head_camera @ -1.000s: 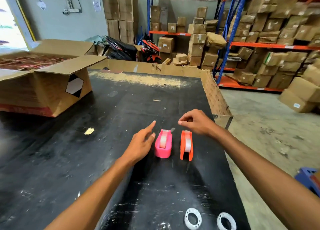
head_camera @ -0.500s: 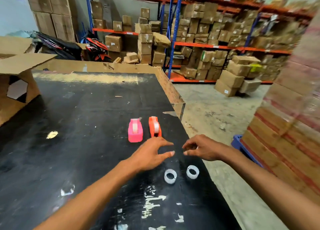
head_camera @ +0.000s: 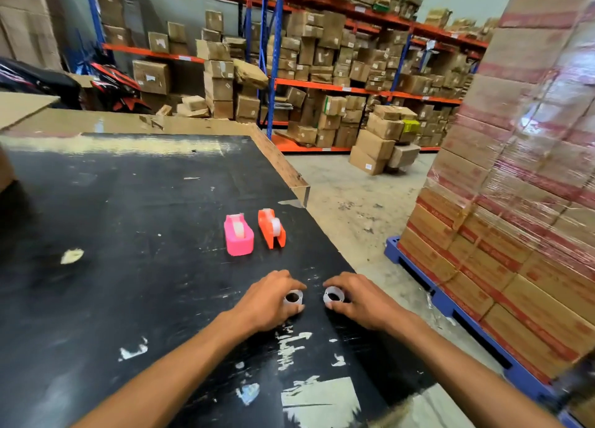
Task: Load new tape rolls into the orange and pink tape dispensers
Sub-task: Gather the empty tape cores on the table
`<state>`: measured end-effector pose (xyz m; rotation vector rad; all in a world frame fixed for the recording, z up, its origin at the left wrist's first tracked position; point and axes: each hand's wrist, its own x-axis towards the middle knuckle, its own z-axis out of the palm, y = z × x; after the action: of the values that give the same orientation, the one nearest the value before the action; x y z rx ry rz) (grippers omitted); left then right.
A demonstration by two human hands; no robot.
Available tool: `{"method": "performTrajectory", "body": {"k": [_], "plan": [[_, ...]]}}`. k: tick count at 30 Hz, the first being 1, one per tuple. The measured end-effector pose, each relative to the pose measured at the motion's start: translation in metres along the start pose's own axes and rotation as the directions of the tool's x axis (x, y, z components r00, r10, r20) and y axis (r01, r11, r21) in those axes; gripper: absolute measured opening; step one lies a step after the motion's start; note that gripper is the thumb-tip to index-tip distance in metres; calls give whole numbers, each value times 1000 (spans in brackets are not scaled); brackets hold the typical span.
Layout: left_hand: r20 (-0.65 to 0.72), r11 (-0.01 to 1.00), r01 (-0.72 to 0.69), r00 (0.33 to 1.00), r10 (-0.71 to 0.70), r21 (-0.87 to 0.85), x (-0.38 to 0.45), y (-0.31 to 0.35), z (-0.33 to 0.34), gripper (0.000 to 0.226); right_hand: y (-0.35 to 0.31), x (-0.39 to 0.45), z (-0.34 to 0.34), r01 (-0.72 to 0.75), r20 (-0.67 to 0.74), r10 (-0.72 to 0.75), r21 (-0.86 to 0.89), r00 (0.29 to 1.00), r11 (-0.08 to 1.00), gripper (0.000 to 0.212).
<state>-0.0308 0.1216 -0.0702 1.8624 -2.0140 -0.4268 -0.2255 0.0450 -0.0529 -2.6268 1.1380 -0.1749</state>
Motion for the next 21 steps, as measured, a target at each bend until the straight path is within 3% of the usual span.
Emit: {"method": "performTrajectory", "body": {"k": [5,9,21], "plan": [[-94,992,103,990,-110,-70,-36,-45,-32,49,-50,38,6,131,25,-132,55,991,990,43],[-182,964,258,947,-267,-72,-59,-90,-63,50,-102,82,13,303,48,-306,73,951,950,34],[-260,864,500,829,-496,-54,-39,-142,-88,49,-151,186,19,504,51,-506,-215,861,837,35]]}}
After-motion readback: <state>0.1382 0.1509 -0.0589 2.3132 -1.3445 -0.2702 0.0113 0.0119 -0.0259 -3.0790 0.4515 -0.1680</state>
